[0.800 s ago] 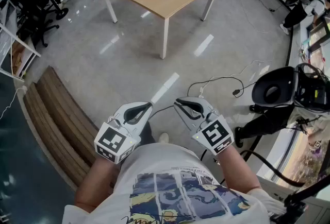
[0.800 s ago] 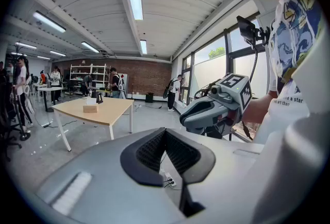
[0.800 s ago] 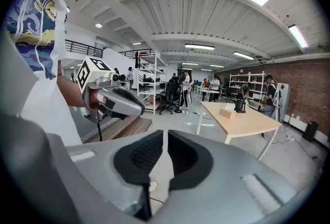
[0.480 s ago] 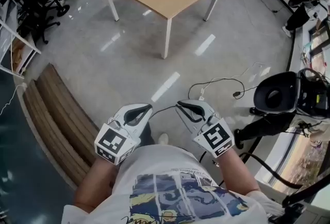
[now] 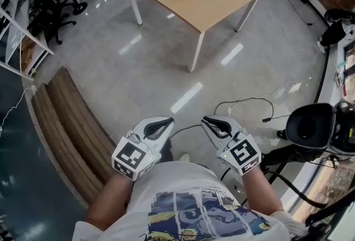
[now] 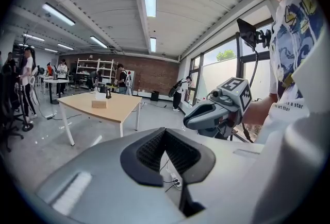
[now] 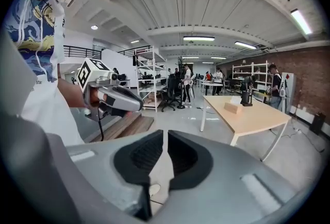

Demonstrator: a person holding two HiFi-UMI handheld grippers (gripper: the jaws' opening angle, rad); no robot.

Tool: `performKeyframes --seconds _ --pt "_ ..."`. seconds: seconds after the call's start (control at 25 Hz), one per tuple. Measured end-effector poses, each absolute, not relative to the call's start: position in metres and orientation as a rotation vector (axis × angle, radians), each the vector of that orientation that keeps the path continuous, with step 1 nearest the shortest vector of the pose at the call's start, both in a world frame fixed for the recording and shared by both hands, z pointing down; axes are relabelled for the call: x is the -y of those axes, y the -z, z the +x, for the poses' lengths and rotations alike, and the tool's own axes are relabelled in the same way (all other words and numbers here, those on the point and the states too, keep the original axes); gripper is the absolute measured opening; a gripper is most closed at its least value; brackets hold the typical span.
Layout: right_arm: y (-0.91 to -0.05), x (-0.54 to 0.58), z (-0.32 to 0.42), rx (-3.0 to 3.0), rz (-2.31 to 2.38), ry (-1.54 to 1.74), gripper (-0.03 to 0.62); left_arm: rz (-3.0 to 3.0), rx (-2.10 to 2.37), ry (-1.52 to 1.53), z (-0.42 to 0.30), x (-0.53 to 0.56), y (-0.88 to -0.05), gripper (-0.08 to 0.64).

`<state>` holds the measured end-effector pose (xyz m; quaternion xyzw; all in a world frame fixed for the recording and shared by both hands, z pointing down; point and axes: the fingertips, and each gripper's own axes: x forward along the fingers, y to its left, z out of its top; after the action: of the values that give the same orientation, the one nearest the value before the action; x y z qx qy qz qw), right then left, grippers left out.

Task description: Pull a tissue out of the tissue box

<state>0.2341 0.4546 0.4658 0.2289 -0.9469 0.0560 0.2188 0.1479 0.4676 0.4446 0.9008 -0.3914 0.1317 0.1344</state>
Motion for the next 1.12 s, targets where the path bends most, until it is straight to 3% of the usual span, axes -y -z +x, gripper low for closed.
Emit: performKeyframes --seconds 0.6,1.12 --pt "-0.445 -0.321 0.098 2.599 0.661 -0.166 0.031 2.642 1.105 -0.345 0.018 -0.335 -0.431 0.0" --pt "-0.459 -0.223 0.058 2.584 0.645 -0.202 0.031 2.642 1.084 -0.334 -0.015 -0.234 -0.439 0.0"
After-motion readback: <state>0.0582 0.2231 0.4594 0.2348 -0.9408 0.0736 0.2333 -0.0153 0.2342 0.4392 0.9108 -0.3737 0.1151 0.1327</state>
